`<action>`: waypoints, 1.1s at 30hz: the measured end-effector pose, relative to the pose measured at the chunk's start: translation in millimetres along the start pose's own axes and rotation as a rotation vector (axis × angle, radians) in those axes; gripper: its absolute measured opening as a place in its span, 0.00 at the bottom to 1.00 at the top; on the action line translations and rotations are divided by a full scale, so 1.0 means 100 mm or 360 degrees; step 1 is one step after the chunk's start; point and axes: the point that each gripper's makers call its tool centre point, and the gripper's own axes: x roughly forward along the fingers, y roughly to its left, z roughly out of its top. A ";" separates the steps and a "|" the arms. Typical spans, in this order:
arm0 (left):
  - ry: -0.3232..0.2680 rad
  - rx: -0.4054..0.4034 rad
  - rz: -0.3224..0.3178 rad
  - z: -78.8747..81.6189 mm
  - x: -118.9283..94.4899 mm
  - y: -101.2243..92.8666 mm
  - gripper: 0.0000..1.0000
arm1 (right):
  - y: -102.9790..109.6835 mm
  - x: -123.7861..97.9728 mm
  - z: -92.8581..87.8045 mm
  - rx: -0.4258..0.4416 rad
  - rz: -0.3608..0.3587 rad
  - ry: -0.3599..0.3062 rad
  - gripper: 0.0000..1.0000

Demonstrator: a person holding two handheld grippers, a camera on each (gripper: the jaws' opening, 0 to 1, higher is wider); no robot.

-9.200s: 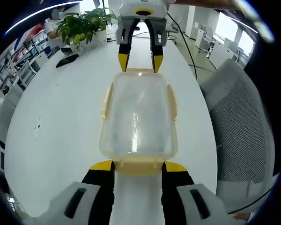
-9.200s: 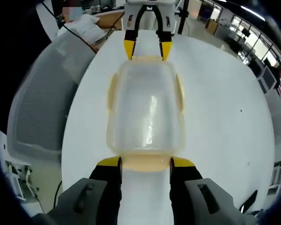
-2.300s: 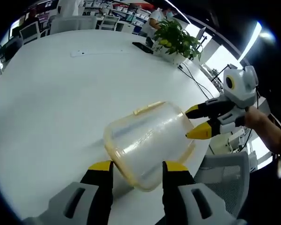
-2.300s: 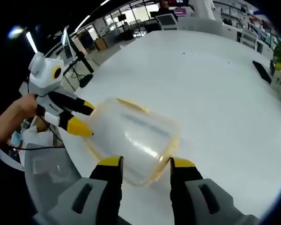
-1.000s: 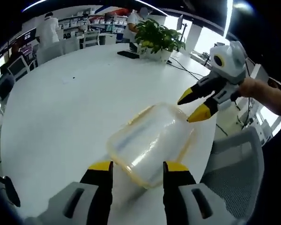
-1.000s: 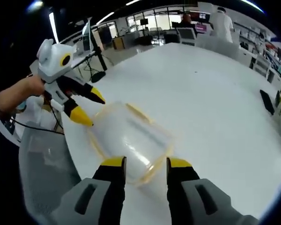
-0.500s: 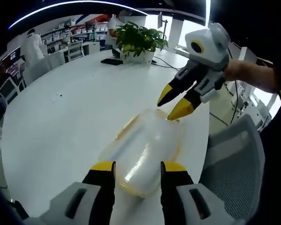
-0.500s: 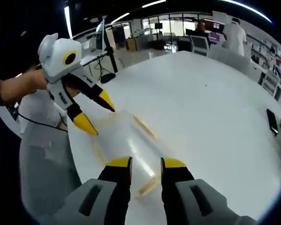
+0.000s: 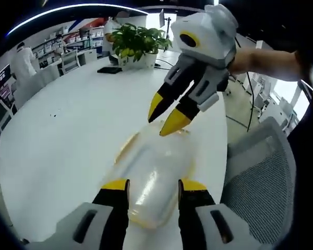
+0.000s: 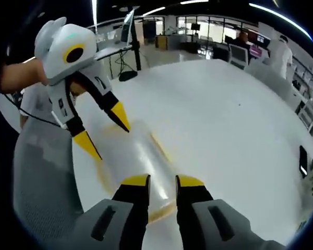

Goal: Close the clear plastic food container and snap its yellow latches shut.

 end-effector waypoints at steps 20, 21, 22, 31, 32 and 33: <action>0.0029 0.0143 -0.0036 -0.01 0.06 -0.19 0.36 | -0.23 0.28 0.20 -0.0105 0.0013 0.0087 0.14; 0.0031 0.0154 -0.0032 -0.01 0.06 -0.20 0.36 | -0.24 0.30 0.20 -0.0105 0.0016 0.0094 0.15; 0.0031 0.0169 -0.0030 -0.02 0.06 -0.23 0.37 | -0.25 0.31 0.19 -0.0106 0.0017 0.0103 0.15; 0.0023 0.0236 -0.0006 -0.08 0.09 -0.31 0.41 | -0.35 0.30 0.21 -0.0111 0.0033 0.0133 0.17; 0.0023 0.0245 -0.0002 -0.08 0.09 -0.31 0.41 | -0.35 0.29 0.24 -0.0110 0.0049 0.0112 0.18; 0.0024 0.0254 0.0001 -0.09 0.10 -0.32 0.41 | -0.35 0.28 0.26 -0.0106 0.0057 0.0101 0.18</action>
